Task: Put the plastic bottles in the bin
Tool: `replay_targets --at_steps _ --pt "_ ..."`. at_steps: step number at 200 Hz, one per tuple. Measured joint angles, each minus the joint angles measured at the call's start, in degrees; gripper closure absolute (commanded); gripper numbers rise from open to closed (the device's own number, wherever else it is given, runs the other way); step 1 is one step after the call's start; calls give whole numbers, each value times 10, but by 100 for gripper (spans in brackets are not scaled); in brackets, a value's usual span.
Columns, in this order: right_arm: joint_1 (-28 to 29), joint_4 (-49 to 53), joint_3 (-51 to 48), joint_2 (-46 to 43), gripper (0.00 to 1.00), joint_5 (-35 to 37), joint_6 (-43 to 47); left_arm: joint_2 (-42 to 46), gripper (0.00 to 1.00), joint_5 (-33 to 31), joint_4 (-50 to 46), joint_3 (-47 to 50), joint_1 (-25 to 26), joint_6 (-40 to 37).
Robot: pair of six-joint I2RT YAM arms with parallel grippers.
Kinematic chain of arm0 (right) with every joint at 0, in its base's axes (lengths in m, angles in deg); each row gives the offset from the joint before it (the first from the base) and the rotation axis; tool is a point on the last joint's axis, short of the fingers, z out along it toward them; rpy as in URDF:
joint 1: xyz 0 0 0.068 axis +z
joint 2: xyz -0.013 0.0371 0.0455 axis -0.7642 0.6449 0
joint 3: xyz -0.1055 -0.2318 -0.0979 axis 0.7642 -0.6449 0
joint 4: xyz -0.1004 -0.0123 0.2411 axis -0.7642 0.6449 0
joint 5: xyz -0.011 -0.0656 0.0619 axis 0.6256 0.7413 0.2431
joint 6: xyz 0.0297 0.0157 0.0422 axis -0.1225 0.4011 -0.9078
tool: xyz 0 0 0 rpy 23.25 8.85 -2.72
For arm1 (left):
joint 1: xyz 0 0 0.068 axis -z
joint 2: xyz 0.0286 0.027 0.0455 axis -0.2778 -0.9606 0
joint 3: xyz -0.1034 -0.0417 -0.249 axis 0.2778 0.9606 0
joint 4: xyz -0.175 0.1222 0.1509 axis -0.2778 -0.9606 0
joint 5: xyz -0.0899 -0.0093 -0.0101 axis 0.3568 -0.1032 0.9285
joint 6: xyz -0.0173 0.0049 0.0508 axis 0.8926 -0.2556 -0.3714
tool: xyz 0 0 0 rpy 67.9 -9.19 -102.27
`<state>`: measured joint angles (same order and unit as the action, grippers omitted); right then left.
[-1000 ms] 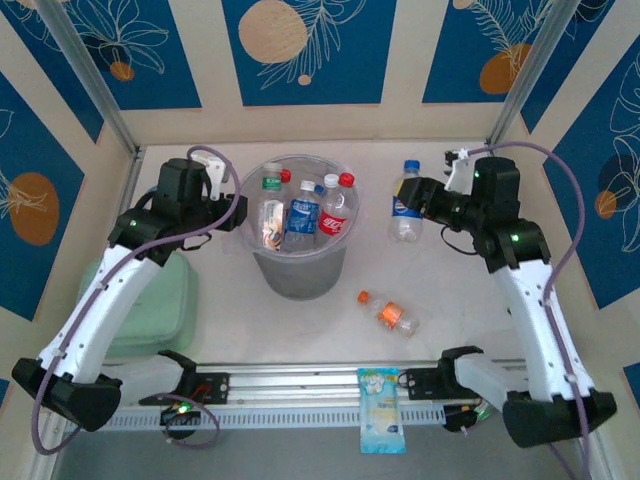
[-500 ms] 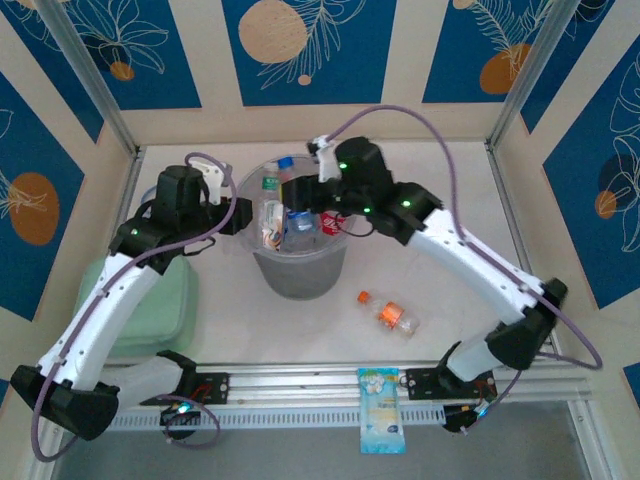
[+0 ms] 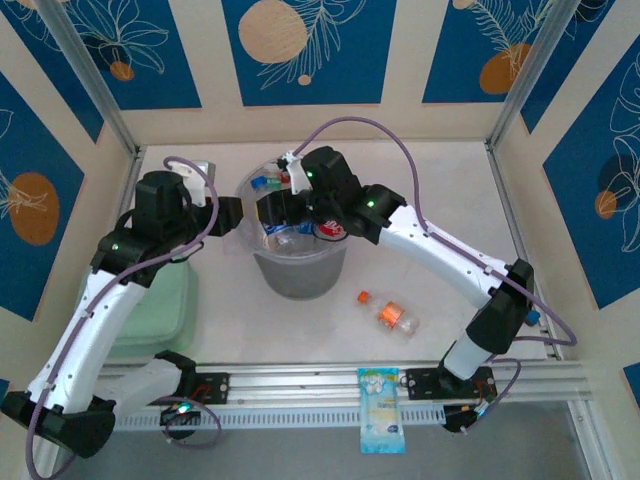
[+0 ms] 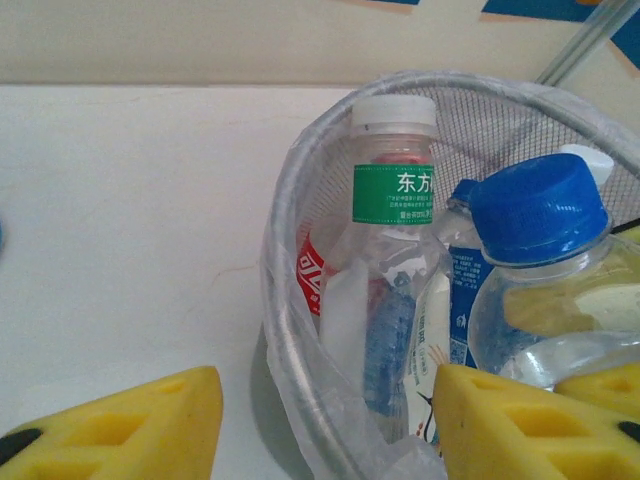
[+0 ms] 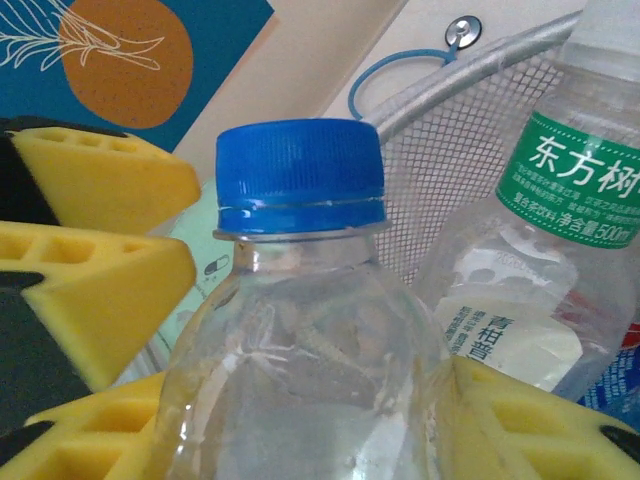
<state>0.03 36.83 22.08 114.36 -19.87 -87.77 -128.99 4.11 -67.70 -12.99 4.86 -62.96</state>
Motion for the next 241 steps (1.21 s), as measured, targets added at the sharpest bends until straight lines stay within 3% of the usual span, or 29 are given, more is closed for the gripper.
replay_targets --at_steps 17,49,67,106,128,177,241 --pt "0 5 0 -1 22 -3 6 -2 37 5 6 7 0 6" --pt "0 28 0 -19 19 -3 17 -9 32 12 12 11 -1 9" --pt "-3 45 1 -38 24 -2 30 -13 31 16 20 11 -1 11" --pt "-10 90 6 -68 51 2 72 -21 28 20 31 11 -2 11" --pt "-11 114 7 -69 61 3 97 -30 28 21 38 16 -2 12" --pt "-8 157 36 -25 73 3 129 -47 28 33 43 33 -2 21" --pt "-3 178 63 25 73 -10 139 -47 28 36 44 33 -2 22"
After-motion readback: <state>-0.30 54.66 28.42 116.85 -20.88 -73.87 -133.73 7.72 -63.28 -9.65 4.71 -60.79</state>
